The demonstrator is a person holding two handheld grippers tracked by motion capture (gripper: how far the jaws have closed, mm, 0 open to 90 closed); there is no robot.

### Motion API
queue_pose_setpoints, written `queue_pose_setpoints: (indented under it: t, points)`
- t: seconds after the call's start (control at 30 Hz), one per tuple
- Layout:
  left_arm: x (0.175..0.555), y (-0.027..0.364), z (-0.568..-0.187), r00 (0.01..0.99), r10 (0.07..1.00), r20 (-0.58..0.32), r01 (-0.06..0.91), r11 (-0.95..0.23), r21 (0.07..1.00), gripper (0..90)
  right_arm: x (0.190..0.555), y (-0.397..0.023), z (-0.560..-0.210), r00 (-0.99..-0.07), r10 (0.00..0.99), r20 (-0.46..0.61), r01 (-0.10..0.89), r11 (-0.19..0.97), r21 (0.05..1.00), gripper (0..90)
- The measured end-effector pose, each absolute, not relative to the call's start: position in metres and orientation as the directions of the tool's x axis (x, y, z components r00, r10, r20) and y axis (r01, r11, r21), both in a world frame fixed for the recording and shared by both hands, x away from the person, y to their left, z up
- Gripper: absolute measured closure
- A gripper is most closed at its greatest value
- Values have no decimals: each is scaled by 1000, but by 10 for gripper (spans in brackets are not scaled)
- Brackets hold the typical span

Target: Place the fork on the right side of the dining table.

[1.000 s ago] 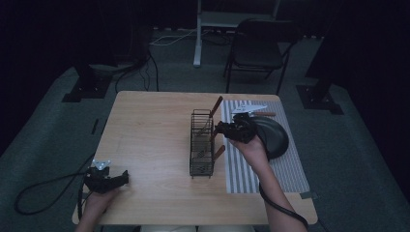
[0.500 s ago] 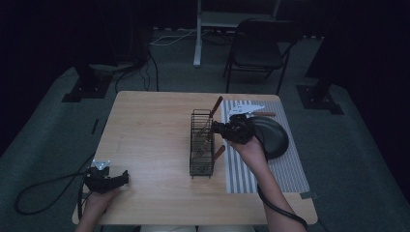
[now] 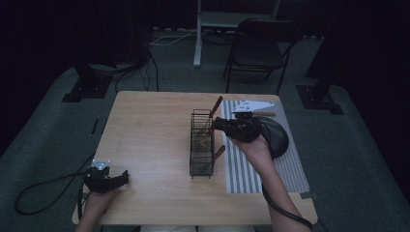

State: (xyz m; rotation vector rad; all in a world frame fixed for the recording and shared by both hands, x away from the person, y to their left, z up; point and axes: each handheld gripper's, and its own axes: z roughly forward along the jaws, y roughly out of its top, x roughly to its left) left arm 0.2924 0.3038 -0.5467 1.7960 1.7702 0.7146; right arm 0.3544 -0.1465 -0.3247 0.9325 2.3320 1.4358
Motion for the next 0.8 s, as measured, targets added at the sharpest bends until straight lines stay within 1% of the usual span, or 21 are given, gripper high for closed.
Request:
queue_pose_setpoints:
  t: [0.3,0.8]
  points:
    - [292,304,-547,9,1000,13,729,-16,685,8,347,-161,-306,-754,643,129,375,261,889,811]
    - [292,304,-547,9,1000,12,729,-15,685,8,334,-191,-277,-716,691,96,334,219,917,811]
